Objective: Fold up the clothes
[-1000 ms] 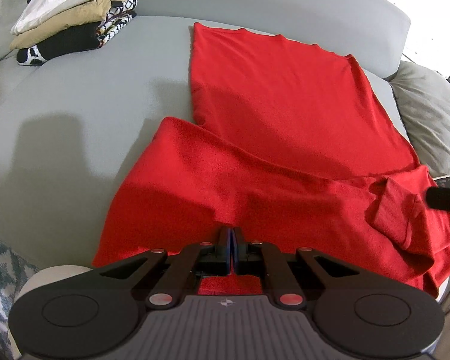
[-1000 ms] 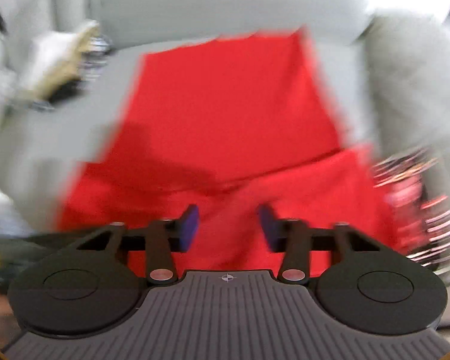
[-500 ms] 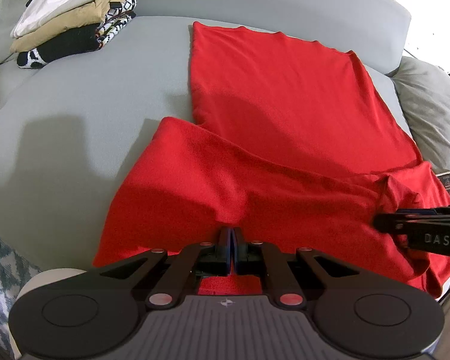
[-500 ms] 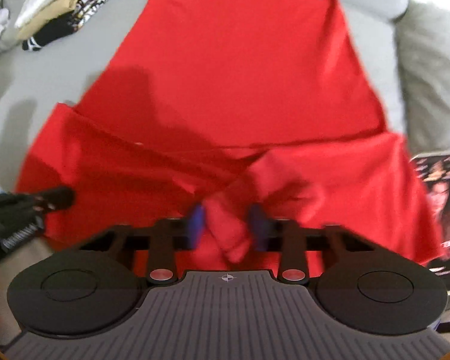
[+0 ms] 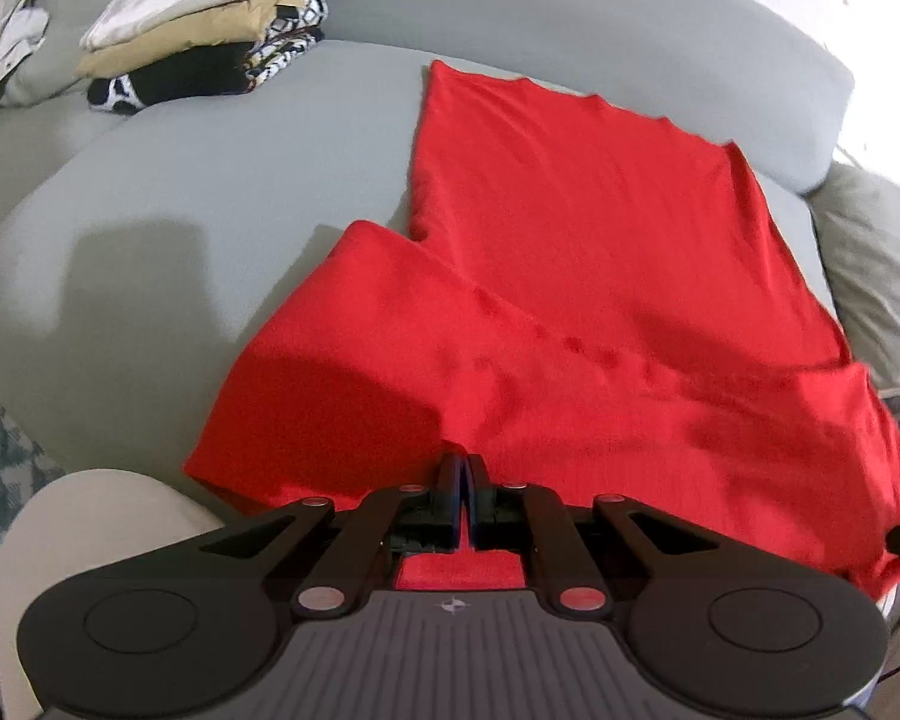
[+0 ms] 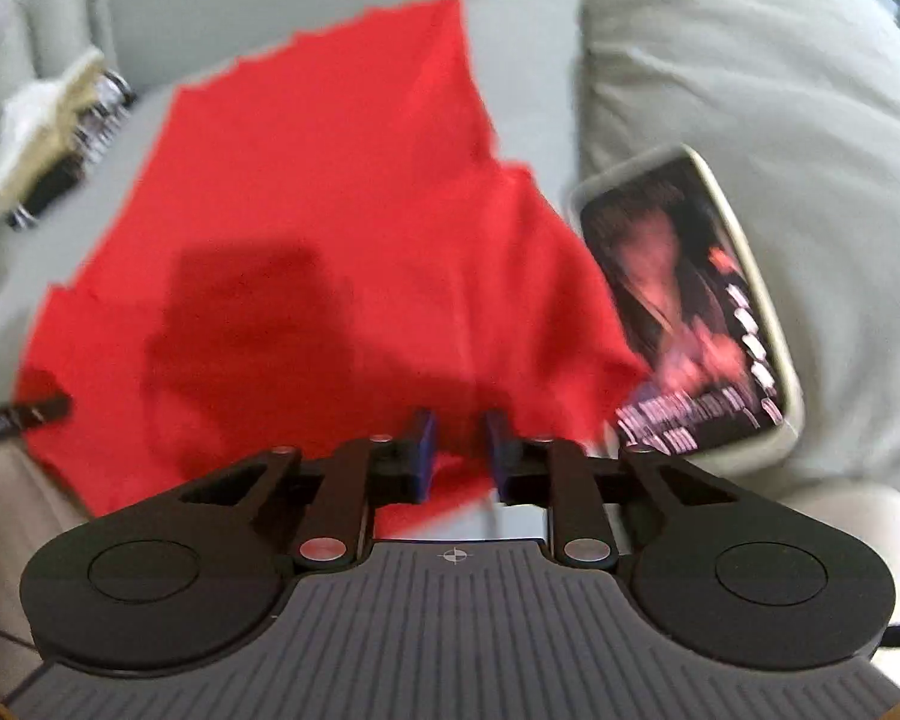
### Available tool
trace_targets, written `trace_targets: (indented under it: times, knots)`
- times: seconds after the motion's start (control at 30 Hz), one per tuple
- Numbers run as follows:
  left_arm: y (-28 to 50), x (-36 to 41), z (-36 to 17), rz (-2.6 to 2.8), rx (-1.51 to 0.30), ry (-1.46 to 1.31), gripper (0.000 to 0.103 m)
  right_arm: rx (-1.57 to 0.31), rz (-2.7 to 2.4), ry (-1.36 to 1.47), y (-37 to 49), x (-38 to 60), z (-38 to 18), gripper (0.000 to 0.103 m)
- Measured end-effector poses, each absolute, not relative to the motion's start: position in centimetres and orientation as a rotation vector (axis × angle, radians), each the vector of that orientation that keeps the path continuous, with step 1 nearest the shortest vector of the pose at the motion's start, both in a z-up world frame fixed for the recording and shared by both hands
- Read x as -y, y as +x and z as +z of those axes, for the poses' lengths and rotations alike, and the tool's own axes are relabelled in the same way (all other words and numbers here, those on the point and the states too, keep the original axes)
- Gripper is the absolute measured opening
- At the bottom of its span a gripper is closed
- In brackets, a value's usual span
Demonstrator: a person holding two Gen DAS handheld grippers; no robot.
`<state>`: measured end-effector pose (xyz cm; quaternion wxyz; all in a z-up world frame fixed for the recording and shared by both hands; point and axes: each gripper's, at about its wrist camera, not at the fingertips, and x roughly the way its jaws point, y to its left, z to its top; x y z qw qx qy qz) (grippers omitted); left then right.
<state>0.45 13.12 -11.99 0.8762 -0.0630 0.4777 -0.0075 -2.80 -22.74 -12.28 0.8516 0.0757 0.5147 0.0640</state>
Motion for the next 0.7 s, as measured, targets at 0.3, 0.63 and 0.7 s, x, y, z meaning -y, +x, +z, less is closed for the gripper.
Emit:
trace_targets:
  times: [0.3,0.63,0.7]
  knots:
    - [0.4,-16.4,-7.9,-0.027,-0.881,-0.156,0.043,-0.967,0.205,0.318,0.7,24.4,-9.8,0.041]
    - [3.1,-22.6,-10.0,0.163,-0.911,-0.316,0.046,-1.051,0.229,0.335,2.8,24.2,-14.0,0.04]
    - [3.0,-22.7,-10.2,0.17,-0.912,-0.328,0.046,-1.039,0.241,0.388,2.6,24.6,-14.1,0.04]
